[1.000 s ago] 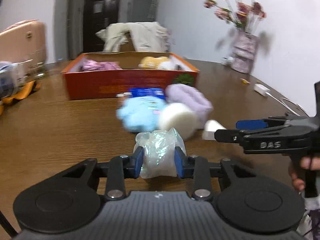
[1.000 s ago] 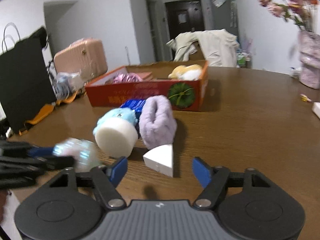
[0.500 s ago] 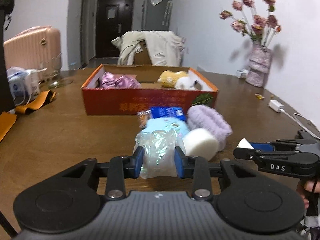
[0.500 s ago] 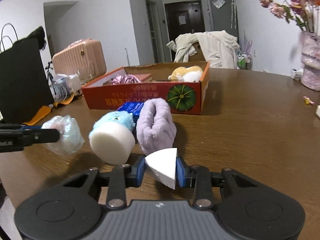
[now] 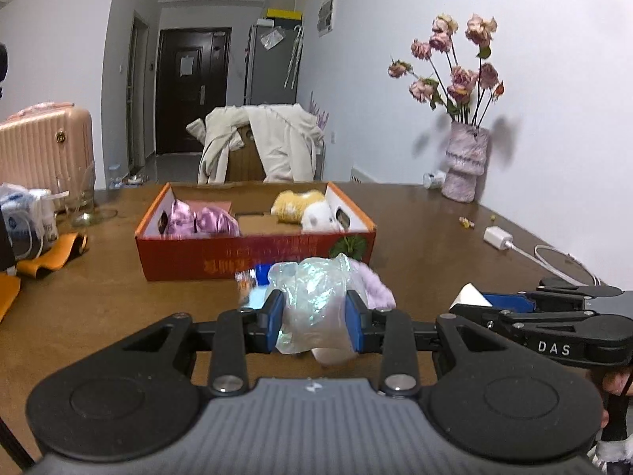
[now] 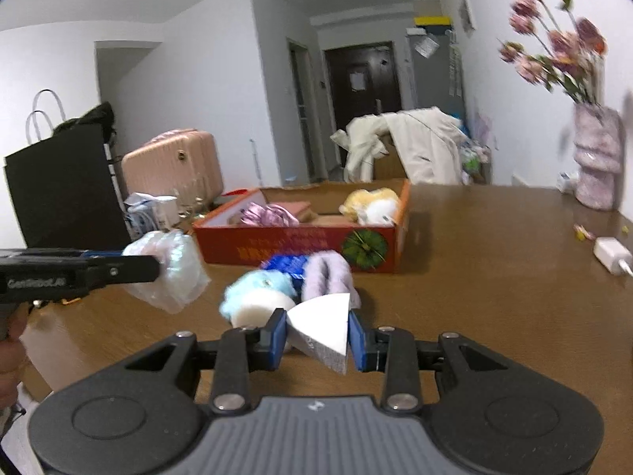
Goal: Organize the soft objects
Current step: 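Carry the bag with the left gripper while the right carries the triangle, both releasing into the box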
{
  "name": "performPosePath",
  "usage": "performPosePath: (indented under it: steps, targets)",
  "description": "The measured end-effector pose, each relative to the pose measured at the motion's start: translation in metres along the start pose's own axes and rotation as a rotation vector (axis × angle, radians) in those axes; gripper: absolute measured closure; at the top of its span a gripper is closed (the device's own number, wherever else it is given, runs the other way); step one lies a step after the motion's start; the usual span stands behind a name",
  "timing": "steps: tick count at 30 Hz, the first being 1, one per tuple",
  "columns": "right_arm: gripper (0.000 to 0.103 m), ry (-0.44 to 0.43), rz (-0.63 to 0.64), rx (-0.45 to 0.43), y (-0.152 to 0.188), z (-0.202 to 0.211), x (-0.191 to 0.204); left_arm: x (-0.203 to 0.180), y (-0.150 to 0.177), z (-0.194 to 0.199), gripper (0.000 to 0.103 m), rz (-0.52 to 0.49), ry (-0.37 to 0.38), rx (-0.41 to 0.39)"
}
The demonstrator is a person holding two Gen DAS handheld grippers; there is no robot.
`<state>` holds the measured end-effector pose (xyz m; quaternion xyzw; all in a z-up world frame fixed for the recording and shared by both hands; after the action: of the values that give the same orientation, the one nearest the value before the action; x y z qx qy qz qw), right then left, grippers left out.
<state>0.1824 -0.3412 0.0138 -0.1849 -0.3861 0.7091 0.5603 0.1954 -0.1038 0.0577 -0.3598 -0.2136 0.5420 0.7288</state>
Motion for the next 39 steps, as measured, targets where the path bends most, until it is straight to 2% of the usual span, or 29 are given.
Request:
performPosePath:
  steps: [2,5,9,13,18,21,25,27,28,30,32,35,39]
  targets:
    - [0.071,-0.031,0.036,-0.019,-0.018,0.000,0.004,0.008,-0.016,-0.004,0.070,-0.010,0.024,-0.012]
    - [0.071,-0.087,0.091,-0.038,-0.053,-0.008,0.005,0.022,-0.053,-0.020,0.069,-0.030,0.010,-0.029]
    - [0.070,-0.120,0.137,-0.011,-0.112,-0.044,-0.005,0.050,-0.109,-0.063,0.069,-0.029,-0.003,-0.006]
    - [0.070,-0.113,0.166,0.078,-0.170,-0.107,-0.019,0.081,-0.166,-0.126,0.069,-0.002,0.001,0.064]
    - [0.070,-0.097,0.231,0.233,-0.234,-0.207,-0.017,0.113,-0.221,-0.218,0.069,0.036,0.004,0.175]
    - [0.070,-0.098,0.245,0.329,-0.255,-0.263,-0.015,0.127,-0.238,-0.268,0.068,0.049,-0.020,0.230]
    - [0.067,-0.036,0.263,0.420,-0.265,-0.323,-0.016,0.139,-0.243,-0.318,0.065,0.044,-0.027,0.289]
    - [0.067,-0.055,0.246,0.451,-0.266,-0.340,-0.018,0.144,-0.242,-0.331,0.056,0.043,-0.030,0.296]
    - [0.064,-0.064,0.236,0.458,-0.266,-0.347,-0.019,0.146,-0.240,-0.334,0.049,0.042,-0.024,0.296]
    - [0.056,-0.058,0.221,0.464,-0.265,-0.351,-0.021,0.147,-0.238,-0.335,0.046,0.031,-0.004,0.298]
    - [0.048,-0.058,0.208,0.453,-0.263,-0.347,-0.023,0.148,-0.237,-0.330,0.034,0.026,0.009,0.291]
    - [0.046,-0.038,0.204,0.422,-0.266,-0.334,-0.025,0.148,-0.241,-0.318,0.034,0.034,-0.001,0.265]
    - [0.044,-0.019,0.202,0.377,-0.275,-0.296,-0.032,0.147,-0.246,-0.277,0.033,0.016,-0.019,0.226]
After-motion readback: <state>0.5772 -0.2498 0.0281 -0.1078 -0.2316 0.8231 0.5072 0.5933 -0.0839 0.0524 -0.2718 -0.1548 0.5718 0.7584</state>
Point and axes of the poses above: each gripper's, at about its wrist camera, not at the fingertips, and z roughly against the way its jaws point, x to its left, y to its underside, the point moved 1 cm from there along -z, roughly the way its jaws point, and after that the axes turned 15 degrees about x, right-handed, at the moved point
